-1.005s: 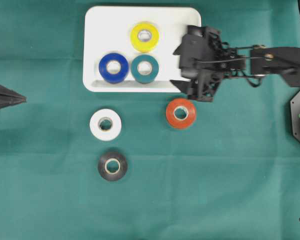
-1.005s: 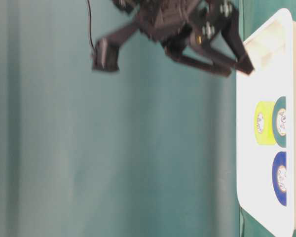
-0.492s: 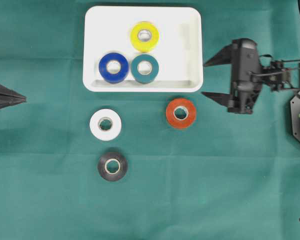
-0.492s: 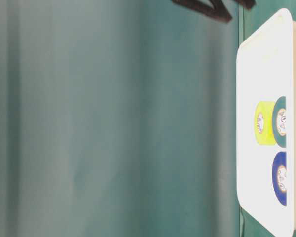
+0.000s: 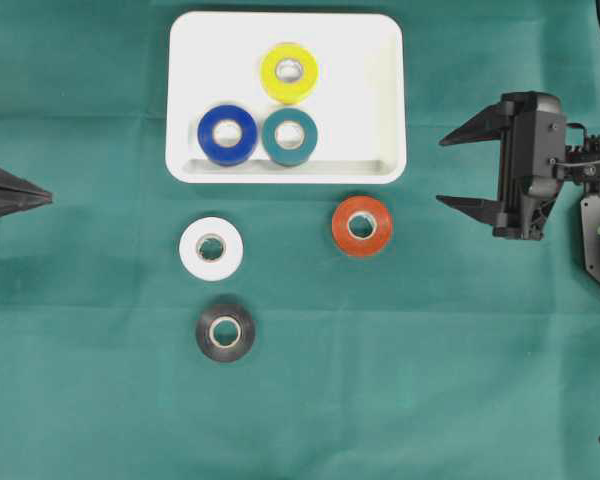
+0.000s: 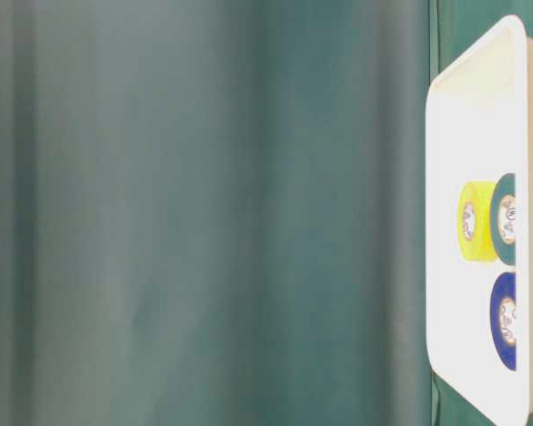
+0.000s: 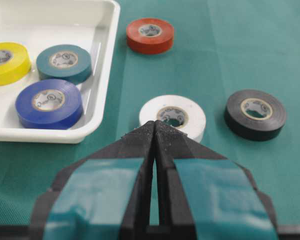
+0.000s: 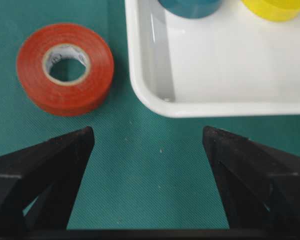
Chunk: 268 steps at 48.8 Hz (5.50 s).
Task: Put the tape into the white case with the right arm.
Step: 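Open the right gripper and retract it to the right, then move the right gripper over the orange-red roll and grasp it, then lift the orange-red roll and set it in the tray's lower right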
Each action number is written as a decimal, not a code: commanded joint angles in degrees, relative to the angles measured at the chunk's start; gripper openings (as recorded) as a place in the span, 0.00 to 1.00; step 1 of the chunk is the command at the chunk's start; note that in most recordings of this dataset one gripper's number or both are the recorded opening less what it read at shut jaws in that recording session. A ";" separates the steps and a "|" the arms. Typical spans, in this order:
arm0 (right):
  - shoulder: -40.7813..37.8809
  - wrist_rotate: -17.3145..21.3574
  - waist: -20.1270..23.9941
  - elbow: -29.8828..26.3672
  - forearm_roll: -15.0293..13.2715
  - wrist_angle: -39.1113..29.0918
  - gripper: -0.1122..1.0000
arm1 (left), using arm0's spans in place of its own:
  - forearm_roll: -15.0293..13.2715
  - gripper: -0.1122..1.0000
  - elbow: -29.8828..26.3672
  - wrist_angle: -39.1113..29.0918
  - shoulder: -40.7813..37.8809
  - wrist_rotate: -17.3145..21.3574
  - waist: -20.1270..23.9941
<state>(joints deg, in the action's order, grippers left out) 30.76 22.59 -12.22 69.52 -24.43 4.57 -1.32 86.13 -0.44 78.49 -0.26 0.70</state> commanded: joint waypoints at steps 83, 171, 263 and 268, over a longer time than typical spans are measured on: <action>-13.27 -0.88 13.10 -7.56 -0.18 6.06 0.72 | 0.00 0.10 -0.70 0.35 -0.44 0.00 0.09; -34.10 -0.44 15.29 -24.08 -0.18 -11.69 0.72 | 0.00 0.10 -0.70 0.35 -0.44 0.00 0.09; -27.16 -0.79 19.34 -30.32 -0.44 -24.61 0.13 | 0.00 0.10 -0.70 0.35 -0.35 0.00 0.09; -27.07 -0.70 18.11 -30.32 -1.67 -24.61 0.13 | -0.09 0.10 -0.62 0.26 -0.35 0.00 0.09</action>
<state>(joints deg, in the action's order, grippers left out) 2.11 21.88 6.94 40.52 -25.05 -20.21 -1.32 86.13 -0.44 78.49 -0.26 0.70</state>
